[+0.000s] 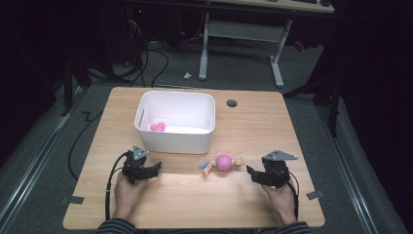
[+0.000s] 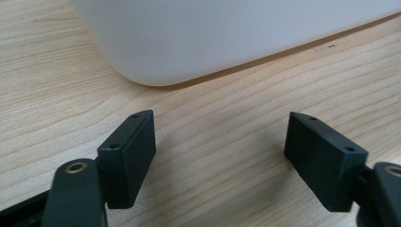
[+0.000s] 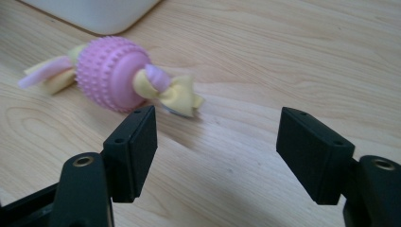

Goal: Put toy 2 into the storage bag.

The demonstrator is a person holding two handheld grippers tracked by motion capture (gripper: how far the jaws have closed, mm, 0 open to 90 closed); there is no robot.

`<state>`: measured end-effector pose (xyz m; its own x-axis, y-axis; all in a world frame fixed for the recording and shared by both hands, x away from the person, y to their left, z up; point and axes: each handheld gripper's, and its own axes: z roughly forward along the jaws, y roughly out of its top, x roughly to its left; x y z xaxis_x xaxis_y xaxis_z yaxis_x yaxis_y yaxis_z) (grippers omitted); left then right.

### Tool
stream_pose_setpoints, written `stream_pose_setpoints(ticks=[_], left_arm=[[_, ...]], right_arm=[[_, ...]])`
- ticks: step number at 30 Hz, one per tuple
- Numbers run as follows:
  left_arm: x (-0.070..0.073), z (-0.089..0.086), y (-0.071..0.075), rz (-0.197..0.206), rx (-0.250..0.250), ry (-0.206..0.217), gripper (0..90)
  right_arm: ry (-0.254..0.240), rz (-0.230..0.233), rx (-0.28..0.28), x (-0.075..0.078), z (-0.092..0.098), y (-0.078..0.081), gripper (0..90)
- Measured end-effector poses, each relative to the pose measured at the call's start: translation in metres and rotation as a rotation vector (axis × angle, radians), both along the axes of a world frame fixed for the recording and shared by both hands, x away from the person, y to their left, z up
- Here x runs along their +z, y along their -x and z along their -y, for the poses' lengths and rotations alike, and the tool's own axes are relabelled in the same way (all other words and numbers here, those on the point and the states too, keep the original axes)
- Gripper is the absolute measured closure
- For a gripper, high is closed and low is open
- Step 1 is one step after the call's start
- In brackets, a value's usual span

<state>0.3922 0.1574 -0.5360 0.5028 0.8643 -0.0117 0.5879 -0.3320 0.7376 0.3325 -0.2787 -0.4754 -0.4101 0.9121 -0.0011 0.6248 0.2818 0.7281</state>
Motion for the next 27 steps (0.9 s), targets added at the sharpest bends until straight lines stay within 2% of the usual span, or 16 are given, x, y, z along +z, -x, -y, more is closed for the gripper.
stream_pose_setpoints(ticks=[6, 15, 20, 27], left_arm=[[0.000, 0.000, 0.000, 0.000, 0.002, -0.002, 23.7], [0.000, 0.000, -0.001, -0.005, 0.011, -0.003, 20.6], [0.000, 0.000, -0.001, -0.010, 0.006, -0.006, 19.0], [-0.001, 0.001, -0.002, -0.015, 0.008, -0.008, 14.9]], right_arm=[[0.003, 0.011, 0.065, 0.007, -0.021, -0.005, 30.4], [0.028, -0.004, 0.158, 0.009, -0.052, -0.016, 30.5], [0.046, -0.030, 0.180, 0.003, -0.065, -0.024, 30.2], [0.051, -0.037, 0.194, -0.004, -0.076, -0.034, 29.4]])
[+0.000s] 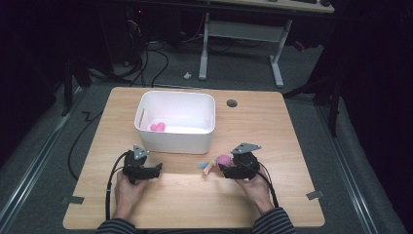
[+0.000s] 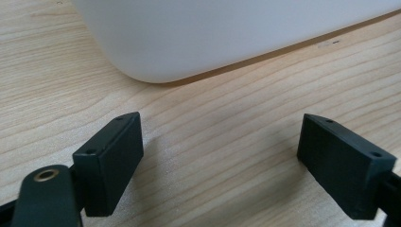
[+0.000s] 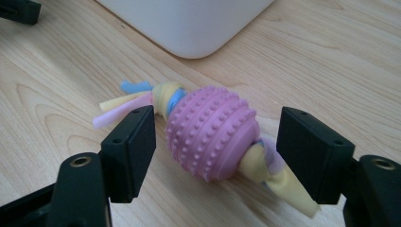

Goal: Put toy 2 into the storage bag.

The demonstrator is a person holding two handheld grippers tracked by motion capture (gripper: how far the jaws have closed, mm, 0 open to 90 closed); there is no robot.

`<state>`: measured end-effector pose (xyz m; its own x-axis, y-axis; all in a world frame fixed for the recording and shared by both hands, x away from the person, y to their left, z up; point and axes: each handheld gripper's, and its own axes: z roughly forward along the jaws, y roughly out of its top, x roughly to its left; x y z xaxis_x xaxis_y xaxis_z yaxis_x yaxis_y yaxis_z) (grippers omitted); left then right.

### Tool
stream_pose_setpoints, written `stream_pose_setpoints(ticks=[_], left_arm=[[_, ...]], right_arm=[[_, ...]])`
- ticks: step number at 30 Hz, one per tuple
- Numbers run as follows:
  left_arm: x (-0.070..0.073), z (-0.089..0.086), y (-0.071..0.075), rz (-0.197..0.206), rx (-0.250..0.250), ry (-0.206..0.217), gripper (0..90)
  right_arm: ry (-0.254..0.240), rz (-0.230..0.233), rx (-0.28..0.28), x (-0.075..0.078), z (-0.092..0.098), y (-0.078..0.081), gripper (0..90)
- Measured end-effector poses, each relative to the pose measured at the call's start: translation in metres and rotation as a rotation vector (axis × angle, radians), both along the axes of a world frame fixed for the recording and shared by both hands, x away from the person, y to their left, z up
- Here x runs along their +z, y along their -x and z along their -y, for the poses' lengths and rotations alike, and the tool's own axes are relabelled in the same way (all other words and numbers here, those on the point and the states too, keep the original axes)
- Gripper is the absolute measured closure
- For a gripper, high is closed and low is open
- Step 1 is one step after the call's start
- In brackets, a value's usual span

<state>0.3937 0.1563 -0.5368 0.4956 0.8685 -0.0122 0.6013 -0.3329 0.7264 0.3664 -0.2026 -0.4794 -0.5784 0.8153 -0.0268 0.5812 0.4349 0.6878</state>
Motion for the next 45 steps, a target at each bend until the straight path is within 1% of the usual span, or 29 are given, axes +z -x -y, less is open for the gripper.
stream_pose_setpoints(ticks=[5, 7, 12, 16, 18, 20, 26, 27, 29, 33, 38, 39, 45], left_arm=[[0.000, 0.000, 0.000, -0.002, 0.000, -0.001, 14.3], [0.000, 0.000, 0.000, -0.002, -0.001, 0.000, 14.3], [0.000, 0.000, 0.000, -0.002, 0.000, 0.000, 14.3], [0.000, 0.000, 0.000, -0.002, 0.000, 0.000, 14.3], [0.000, 0.000, 0.000, -0.002, 0.000, 0.000, 14.3], [0.000, 0.000, 0.000, -0.002, -0.001, -0.001, 14.3], [0.000, 0.000, 0.000, -0.002, -0.001, 0.000, 14.3], [0.000, 0.000, 0.000, -0.002, -0.001, 0.000, 14.3], [0.000, 0.000, 0.000, -0.002, 0.000, 0.000, 14.3], [0.000, 0.000, 0.000, -0.002, 0.001, 0.001, 14.3], [0.000, 0.000, 0.000, -0.002, 0.001, 0.001, 14.4], [0.000, 0.000, 0.000, -0.002, 0.001, 0.001, 14.3], [0.000, 0.000, 0.000, -0.001, 0.001, 0.000, 14.5]], right_arm=[[0.003, -0.006, 0.003, -0.006, -0.007, -0.006, 28.5], [0.012, -0.010, 0.004, -0.008, -0.008, -0.008, 28.3], [0.019, -0.025, -0.006, -0.014, -0.011, -0.013, 27.7], [0.047, -0.032, -0.008, -0.018, -0.011, -0.017, 29.1], [0.052, -0.040, -0.012, -0.020, -0.010, -0.017, 32.6], [0.044, -0.035, -0.011, -0.021, -0.009, -0.017, 33.2], [0.068, -0.029, -0.004, -0.019, -0.010, -0.013, 33.8], [0.064, -0.035, -0.005, -0.018, -0.010, -0.012, 33.8], [0.058, -0.030, 0.001, -0.016, -0.008, -0.011, 33.8], [0.030, -0.024, 0.000, -0.009, -0.003, -0.008, 33.7], [-0.007, -0.024, 0.004, 0.003, 0.005, -0.003, 33.8], [-0.008, -0.021, 0.007, 0.005, 0.007, -0.002, 33.7], [-0.043, -0.013, 0.016, 0.020, 0.011, 0.002, 33.8]])
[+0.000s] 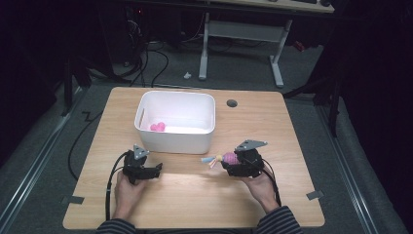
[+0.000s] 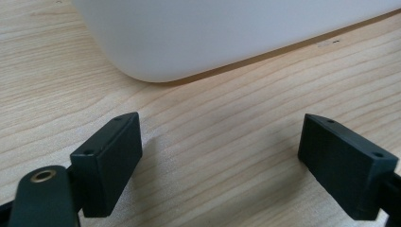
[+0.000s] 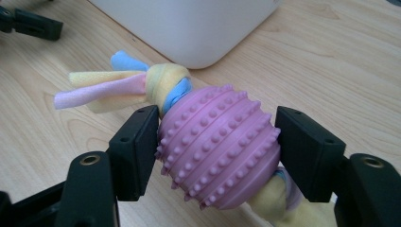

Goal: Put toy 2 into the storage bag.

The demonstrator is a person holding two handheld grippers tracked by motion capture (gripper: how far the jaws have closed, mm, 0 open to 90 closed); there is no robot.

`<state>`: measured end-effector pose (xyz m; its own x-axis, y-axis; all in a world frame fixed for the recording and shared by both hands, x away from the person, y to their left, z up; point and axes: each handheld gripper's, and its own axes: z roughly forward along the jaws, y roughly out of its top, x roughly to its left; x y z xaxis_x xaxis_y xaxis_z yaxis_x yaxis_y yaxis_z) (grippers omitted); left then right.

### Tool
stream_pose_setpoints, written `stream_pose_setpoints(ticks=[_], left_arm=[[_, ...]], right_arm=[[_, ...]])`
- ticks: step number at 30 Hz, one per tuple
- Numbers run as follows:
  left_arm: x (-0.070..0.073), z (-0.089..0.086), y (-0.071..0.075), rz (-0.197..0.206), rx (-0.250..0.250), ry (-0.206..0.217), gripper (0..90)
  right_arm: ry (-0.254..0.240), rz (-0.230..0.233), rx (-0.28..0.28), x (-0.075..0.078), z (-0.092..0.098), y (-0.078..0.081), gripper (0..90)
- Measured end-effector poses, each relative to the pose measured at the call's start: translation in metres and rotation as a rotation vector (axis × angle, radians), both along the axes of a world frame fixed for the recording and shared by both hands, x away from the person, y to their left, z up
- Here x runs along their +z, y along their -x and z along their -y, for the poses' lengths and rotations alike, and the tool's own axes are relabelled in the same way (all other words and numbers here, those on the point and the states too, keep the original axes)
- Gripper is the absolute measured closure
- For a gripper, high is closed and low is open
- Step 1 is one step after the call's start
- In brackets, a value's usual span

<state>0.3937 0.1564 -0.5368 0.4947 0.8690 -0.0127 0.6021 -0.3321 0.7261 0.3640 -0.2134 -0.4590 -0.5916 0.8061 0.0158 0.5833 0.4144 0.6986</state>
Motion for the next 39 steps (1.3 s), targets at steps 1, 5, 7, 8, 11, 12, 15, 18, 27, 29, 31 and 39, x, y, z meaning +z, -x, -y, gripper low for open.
stream_pose_setpoints(ticks=[1, 5, 7, 8, 11, 12, 15, 18, 27, 29, 31, 39], left_arm=[[0.000, 0.000, 0.000, 0.000, 0.000, 0.000, 14.5], [0.000, 0.000, 0.000, 0.000, 0.000, 0.000, 14.5], [0.000, 0.000, 0.000, 0.000, 0.000, 0.000, 14.5], [0.000, 0.000, 0.000, 0.000, 0.000, 0.000, 14.5], [0.000, 0.000, 0.000, 0.000, 0.000, 0.000, 14.5], [0.000, 0.000, 0.000, 0.000, 0.000, 0.000, 14.6], [0.000, 0.000, 0.000, 0.000, 0.000, 0.000, 14.6], [0.000, 0.000, 0.000, 0.000, 0.000, 0.001, 14.7], [0.000, 0.000, 0.000, 0.000, 0.001, 0.000, 14.8], [0.000, 0.000, 0.000, 0.001, 0.001, -0.001, 14.9], [0.000, 0.000, 0.000, 0.001, 0.001, -0.001, 14.9], [0.000, 0.000, 0.000, 0.001, 0.001, -0.001, 14.9]], right_arm=[[0.001, 0.004, 0.000, 0.002, 0.000, 0.001, 33.8], [-0.009, 0.017, 0.003, 0.013, 0.003, 0.003, 33.8], [-0.021, 0.026, 0.010, 0.018, 0.005, 0.004, 33.7], [-0.022, 0.028, 0.013, 0.021, 0.006, 0.004, 33.7], [-0.029, 0.041, 0.020, 0.029, 0.007, 0.005, 33.7], [-0.036, 0.042, 0.020, 0.032, 0.008, 0.005, 33.7], [-0.043, 0.055, 0.025, 0.042, 0.008, 0.004, 33.7], [-0.062, 0.070, 0.035, 0.052, 0.008, 0.002, 33.7], [-0.054, 0.105, 0.064, 0.078, -0.001, -0.008, 33.8], [-0.056, 0.107, 0.068, 0.083, -0.003, -0.011, 33.8], [-0.054, 0.115, 0.075, 0.087, -0.006, -0.013, 33.8], [-0.056, 0.100, 0.084, 0.097, -0.013, -0.026, 33.8]])
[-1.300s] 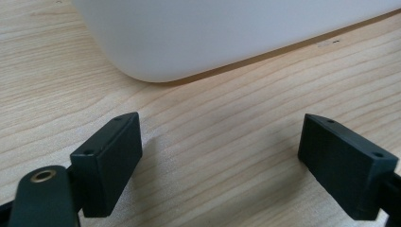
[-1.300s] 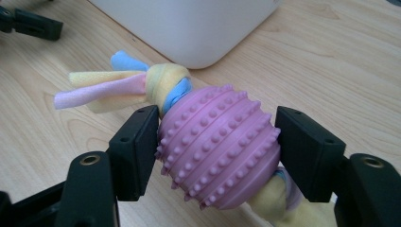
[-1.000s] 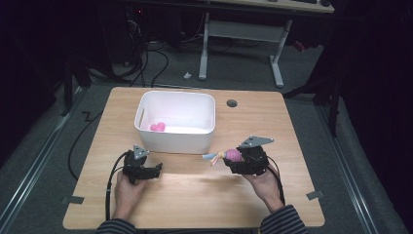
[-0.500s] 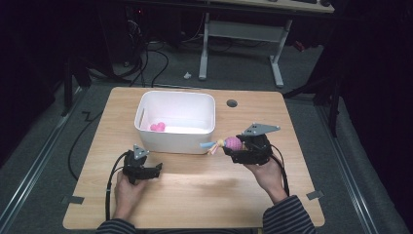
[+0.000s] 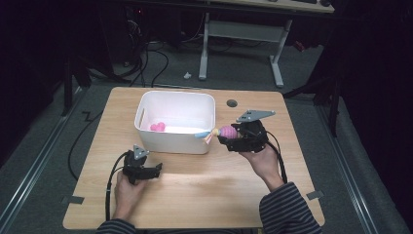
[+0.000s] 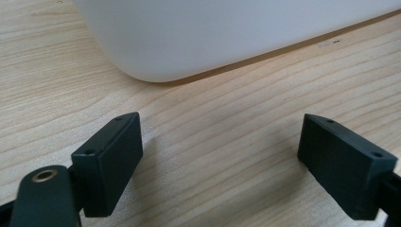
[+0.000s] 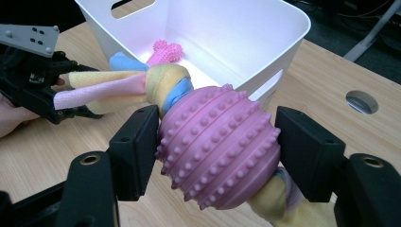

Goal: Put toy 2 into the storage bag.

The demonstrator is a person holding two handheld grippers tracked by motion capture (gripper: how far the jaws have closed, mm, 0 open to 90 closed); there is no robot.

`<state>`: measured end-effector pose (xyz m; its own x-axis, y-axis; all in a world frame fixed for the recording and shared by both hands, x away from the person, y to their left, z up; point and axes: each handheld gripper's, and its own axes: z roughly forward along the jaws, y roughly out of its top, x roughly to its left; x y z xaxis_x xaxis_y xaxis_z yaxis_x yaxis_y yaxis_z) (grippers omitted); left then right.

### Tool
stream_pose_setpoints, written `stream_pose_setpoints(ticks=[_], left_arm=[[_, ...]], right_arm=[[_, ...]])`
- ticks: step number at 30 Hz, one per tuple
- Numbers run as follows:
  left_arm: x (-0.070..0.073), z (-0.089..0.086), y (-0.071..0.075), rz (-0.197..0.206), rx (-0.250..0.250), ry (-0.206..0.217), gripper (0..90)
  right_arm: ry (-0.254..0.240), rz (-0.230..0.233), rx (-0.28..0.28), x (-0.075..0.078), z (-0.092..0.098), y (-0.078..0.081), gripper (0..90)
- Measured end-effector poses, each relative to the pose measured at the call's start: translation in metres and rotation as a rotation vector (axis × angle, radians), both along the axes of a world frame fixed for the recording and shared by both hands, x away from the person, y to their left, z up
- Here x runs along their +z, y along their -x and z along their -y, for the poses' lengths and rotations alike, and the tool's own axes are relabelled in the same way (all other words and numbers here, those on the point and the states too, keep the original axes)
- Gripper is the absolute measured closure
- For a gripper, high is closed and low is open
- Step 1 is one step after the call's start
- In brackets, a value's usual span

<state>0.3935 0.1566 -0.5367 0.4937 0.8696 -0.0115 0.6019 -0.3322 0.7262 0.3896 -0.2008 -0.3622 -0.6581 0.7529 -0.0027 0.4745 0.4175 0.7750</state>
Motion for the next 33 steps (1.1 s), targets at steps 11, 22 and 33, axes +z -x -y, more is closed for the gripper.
stream_pose_setpoints(ticks=[11, 22, 33], left_arm=[[0.000, 0.000, 0.000, 0.000, 0.000, 0.000, 14.9], [0.000, 0.000, 0.000, 0.001, 0.003, 0.002, 14.8], [0.000, 0.000, 0.000, 0.000, 0.001, 0.000, 14.9]], right_arm=[[0.013, 0.011, 0.023, 0.019, -0.016, -0.018, 33.8], [0.034, 0.013, 0.055, 0.031, -0.039, -0.039, 33.8], [0.052, 0.000, 0.083, 0.031, -0.061, -0.062, 33.8]])
